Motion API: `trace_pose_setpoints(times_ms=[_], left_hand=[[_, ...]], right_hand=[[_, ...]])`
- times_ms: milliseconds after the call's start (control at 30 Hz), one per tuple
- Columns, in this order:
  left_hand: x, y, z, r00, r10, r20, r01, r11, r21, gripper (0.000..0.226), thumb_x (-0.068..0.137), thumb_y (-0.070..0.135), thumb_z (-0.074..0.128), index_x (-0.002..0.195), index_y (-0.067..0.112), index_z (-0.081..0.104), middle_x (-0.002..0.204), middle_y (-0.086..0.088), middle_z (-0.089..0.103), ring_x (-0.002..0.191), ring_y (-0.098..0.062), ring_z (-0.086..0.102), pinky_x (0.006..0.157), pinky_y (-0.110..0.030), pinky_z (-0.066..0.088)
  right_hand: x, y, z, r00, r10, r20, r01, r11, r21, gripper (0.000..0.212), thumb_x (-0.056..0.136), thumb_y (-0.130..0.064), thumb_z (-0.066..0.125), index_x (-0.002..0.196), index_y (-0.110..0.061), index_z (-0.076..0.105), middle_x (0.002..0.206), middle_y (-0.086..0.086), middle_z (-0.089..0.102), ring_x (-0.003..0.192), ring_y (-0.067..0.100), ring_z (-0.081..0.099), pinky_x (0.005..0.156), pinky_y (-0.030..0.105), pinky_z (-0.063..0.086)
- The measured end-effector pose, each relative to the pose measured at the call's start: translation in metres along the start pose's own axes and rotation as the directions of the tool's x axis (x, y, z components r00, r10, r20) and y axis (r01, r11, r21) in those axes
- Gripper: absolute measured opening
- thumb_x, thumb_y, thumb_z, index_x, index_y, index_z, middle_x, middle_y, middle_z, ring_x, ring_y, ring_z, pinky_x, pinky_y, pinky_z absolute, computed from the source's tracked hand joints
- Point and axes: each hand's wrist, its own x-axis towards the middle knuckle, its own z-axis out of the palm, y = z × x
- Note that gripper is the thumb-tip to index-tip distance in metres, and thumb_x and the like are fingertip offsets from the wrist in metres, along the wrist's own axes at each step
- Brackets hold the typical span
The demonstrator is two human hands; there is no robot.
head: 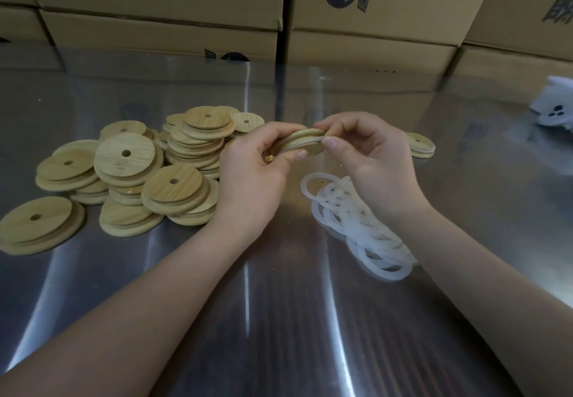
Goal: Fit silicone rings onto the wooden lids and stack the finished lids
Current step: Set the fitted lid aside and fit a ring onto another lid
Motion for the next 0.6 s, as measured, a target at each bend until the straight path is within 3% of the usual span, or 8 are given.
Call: trace_pose_setpoints(times_ms=[200,600], left_hand=[[-0.0008,-0.0014,0.0013,1.0,0.007,-0.009,-0.007,1.0,-0.025,0.028,0.084,0.002,0.07,0.102,0.023,0.07,0.094,0.01,0.072,0.094,-0.008,0.068,0.091,-0.037,0.054],[-0.0029,-0.0038,0.0029,1.0,0.029,-0.007,-0.029,1.0,-0.011,0.031,0.085,0.002,0.068,0.102,0.027,0.068,0.093,0.017,0.068,0.094,0.0,0.065,0.085,-0.017,0.05]], right_hand=[[0.0012,0.0001,-0.0012,1.0,-0.003,0.007,0.003,1.0,0.0,0.019,0.087,0.002,0.066,0.081,-0.016,0.063,0.097,-0.001,0.07,0.094,0.009,0.068,0.085,0.022,0.051],[0.0013,-0.0014,-0.0025,0.999,-0.015,0.037,0.016,1.0,-0.022,0.021,0.086,0.003,0.067,0.081,-0.017,0.064,0.095,0.001,0.069,0.093,0.008,0.067,0.082,0.019,0.05]])
